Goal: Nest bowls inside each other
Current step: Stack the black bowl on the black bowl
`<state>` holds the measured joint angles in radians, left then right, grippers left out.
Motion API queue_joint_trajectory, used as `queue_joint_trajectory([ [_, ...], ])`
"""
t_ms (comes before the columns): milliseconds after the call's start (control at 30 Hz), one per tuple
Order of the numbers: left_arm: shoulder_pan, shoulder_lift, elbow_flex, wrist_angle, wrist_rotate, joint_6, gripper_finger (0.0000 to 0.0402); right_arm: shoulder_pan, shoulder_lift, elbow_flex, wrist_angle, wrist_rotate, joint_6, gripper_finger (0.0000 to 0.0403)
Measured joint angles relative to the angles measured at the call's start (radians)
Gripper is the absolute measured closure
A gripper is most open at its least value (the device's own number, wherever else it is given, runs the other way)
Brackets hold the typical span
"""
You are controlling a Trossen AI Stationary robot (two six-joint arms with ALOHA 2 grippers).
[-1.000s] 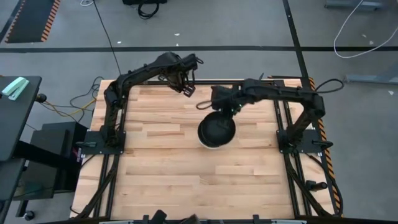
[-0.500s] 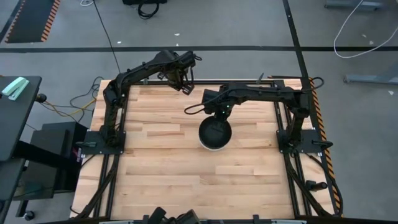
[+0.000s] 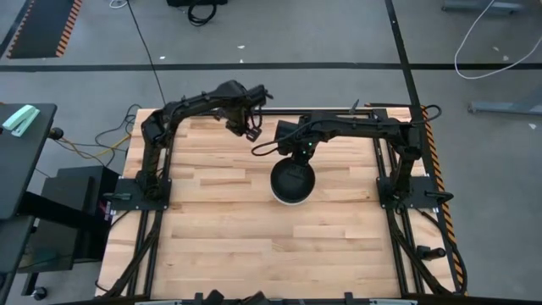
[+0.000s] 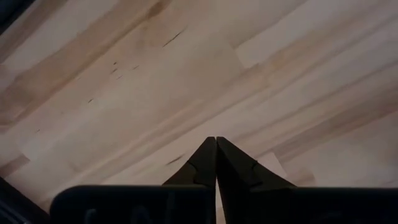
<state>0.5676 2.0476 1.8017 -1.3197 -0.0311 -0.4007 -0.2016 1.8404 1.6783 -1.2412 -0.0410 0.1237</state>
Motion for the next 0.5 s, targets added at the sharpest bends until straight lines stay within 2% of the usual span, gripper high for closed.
queue_joint_trajectory([
  [267,-0.035,0.000,-0.003,0.047,0.000,-0.013,0.0375,-0.028,0.000,0.000,0.003,-0.002,-0.024,0.0398],
  [500,-0.072,0.000,-0.003,0.081,0.001,-0.033,0.0384,-0.059,0.000,-0.001,0.002,-0.021,-0.040,0.0398],
])
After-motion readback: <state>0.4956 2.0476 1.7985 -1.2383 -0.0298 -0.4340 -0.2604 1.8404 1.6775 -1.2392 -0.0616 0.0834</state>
